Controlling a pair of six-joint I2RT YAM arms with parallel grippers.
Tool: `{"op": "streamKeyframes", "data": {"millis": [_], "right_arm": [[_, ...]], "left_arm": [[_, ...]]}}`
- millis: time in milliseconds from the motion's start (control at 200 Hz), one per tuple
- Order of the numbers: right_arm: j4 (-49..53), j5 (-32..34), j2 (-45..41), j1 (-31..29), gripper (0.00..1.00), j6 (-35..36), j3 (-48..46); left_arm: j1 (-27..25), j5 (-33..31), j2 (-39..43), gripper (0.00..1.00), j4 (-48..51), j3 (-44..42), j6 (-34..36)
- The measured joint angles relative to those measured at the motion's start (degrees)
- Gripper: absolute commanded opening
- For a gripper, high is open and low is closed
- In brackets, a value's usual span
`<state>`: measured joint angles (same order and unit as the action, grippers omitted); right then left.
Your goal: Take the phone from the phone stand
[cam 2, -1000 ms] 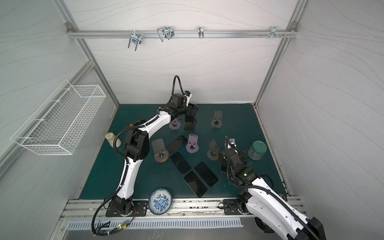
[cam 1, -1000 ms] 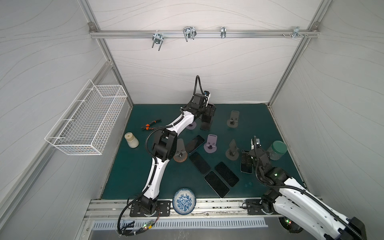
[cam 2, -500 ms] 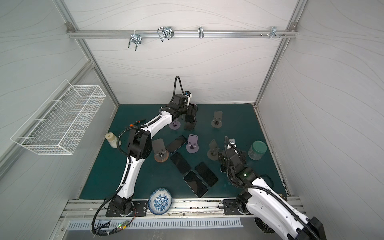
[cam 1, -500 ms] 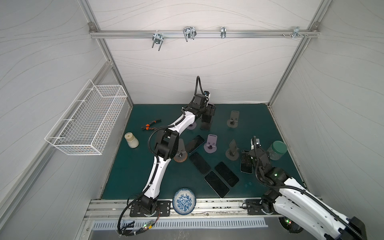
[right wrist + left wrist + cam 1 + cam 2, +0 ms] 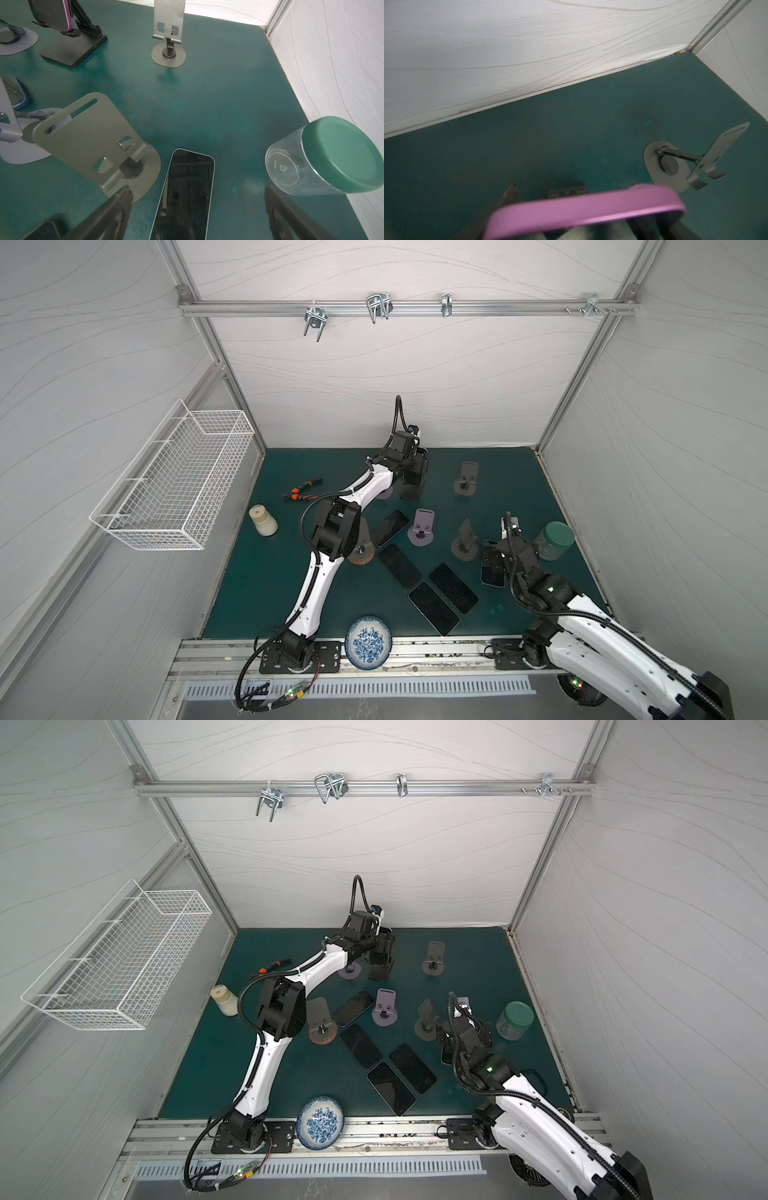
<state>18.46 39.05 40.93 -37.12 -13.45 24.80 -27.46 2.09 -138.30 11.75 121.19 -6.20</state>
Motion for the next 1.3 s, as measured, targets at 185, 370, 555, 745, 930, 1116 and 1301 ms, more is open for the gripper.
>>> {"op": "streamKeyframes", "data": {"millis": [185, 370, 555, 745, 930, 1116, 1301], "right_arm": [[0.0, 0.0, 0.0, 0.0, 0.99, 0.0, 0.0], [0.0, 0.02, 0.0, 0.0, 0.99, 0.0, 0.0], [0.0, 0.02, -0.13, -0.04, 0.99, 0.0, 0.0], [0.0, 0.04, -0.81, -0.15, 0.99, 0.0, 0.0], [-0.02, 0.07, -0.96, -0.2, 0.99, 0.0, 0.0], [-0.02, 0.22, -0.96, -0.33, 0.99, 0.0, 0.0], [-0.02, 0.5, -0.96, -0.33, 0.99, 0.02, 0.0]], "left_arm": [[0.02, 0.0, 0.0, 0.85, 0.37, 0.0, -0.28], [-0.09, 0.17, 0.0, 0.86, 0.42, -0.04, -0.24], [-0.35, 0.48, 0.04, 0.86, 0.26, -0.92, -0.31], [-0.57, 0.26, 0.04, 0.89, 0.44, -3.06, -0.31], [-0.72, 0.24, 0.09, 0.82, 0.44, -3.69, -0.2], [-0.72, -0.07, 0.15, 0.71, 0.35, -3.69, 0.63], [-0.72, -0.02, 0.26, 0.66, 0.44, -3.69, 1.66]]}}
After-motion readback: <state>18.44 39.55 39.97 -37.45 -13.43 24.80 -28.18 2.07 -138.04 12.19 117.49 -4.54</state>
